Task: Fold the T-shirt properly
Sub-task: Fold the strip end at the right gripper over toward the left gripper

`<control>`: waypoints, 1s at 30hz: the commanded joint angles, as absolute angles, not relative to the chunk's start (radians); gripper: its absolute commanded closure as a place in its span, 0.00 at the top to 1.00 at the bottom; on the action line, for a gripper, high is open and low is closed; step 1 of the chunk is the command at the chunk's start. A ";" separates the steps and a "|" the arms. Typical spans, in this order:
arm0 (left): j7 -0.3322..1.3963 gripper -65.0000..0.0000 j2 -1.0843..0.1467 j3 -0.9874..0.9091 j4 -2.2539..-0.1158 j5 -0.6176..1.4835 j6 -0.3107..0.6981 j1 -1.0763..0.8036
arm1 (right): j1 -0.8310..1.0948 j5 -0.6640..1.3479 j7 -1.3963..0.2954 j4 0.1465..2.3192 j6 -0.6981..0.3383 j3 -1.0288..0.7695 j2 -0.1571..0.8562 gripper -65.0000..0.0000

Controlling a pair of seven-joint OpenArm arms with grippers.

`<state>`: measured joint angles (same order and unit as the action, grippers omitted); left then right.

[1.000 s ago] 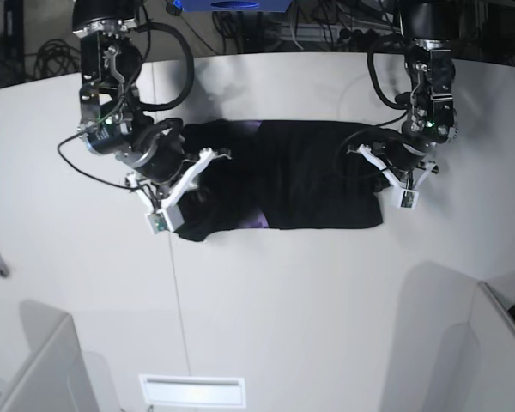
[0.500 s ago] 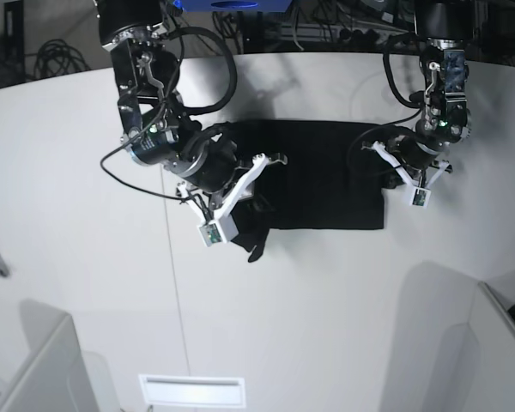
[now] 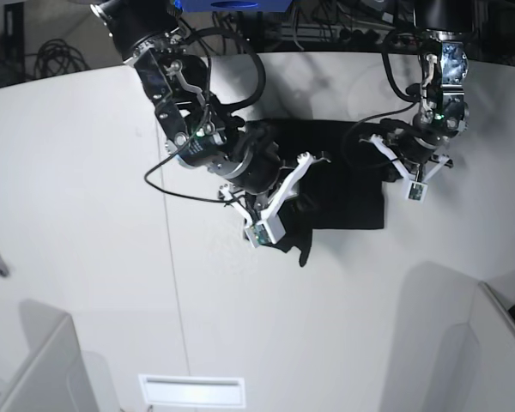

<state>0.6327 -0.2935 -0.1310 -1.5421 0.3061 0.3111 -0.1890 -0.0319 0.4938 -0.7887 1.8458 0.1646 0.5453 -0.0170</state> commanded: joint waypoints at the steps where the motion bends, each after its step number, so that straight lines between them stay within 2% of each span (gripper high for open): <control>1: 0.667 0.00 -0.302 -0.131 -1.554 0.294 0.308 -0.193 | -0.061 0.512 -0.756 1.845 0.163 0.564 -0.027 0.00; 13: 0.667 0.00 -0.320 -0.133 -1.549 0.294 0.308 -0.206 | -0.139 0.512 -0.700 1.682 0.165 0.711 -0.105 0.00; 24: 0.667 0.00 -0.340 -0.142 -1.549 0.294 0.308 -0.231 | -0.159 0.510 -0.568 1.552 0.165 0.719 -0.119 0.00; 30: 0.667 0.00 -0.340 -0.142 -1.547 0.294 0.308 -0.240 | -0.162 0.510 -0.556 1.537 0.165 0.739 -0.128 0.00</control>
